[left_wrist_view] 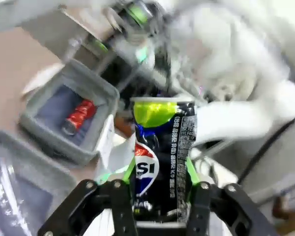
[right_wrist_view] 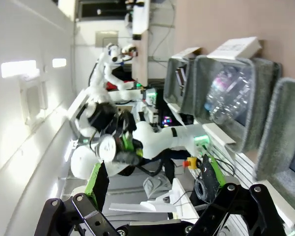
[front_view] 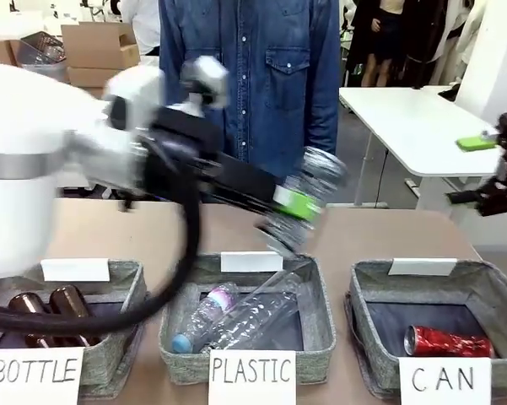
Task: Sort the can waste into the basket.
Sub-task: Pick up the can waste from the table and place it in the right Fabric basket.
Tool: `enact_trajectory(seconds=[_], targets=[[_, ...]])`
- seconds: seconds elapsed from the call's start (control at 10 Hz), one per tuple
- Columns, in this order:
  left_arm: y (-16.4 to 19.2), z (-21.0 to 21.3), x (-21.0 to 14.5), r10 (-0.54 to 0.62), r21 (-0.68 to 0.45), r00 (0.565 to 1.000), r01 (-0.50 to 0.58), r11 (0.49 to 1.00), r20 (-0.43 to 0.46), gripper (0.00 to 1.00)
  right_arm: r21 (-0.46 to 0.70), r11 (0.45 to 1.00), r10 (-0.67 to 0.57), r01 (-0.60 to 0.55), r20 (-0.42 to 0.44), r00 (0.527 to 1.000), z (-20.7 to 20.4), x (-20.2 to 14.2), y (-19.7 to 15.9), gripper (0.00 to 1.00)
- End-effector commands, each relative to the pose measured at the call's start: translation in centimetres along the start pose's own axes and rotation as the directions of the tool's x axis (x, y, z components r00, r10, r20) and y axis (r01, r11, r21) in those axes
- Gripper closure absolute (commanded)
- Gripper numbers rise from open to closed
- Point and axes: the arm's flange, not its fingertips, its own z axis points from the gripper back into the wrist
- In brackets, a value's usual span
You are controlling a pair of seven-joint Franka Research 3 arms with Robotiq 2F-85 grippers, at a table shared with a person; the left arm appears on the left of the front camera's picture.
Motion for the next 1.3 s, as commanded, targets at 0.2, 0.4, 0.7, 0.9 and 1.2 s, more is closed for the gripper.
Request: enact_trajectory(seconds=[0.2,0.4,0.7,0.9,1.2], targets=[[4.0,-14.8,4.5,-0.503,-0.023,0.859,0.503,0.864,-0.095,0.61,-0.152,0.982,-0.106,0.114,0.063,0.992,13.7,-6.5,-0.9,0.00],[5.4,-20.8,4.8,-0.677,-0.027,0.717,0.683,0.730,-0.166,0.61,-0.317,0.948,-0.028,0.004,-0.072,0.997,14.7,-10.3,-3.5,0.00],[8.0,-24.1,4.4,-0.697,0.030,0.660,0.731,0.681,-0.280,0.61,-0.258,0.960,-0.105,0.111,0.039,0.994,15.5,-10.2,-2.6,0.00],[9.6,-24.8,4.5,-0.649,0.023,0.695,0.688,0.725,-0.309,0.61,-0.258,0.960,-0.105,0.111,0.039,0.994,15.5,-10.2,-2.6,0.00],[10.6,-25.1,4.3,-0.622,0.024,0.708,0.666,0.746,-0.334,0.61,-0.258,0.960,-0.105,0.111,0.039,0.994,15.5,-10.2,-2.6,0.00]])
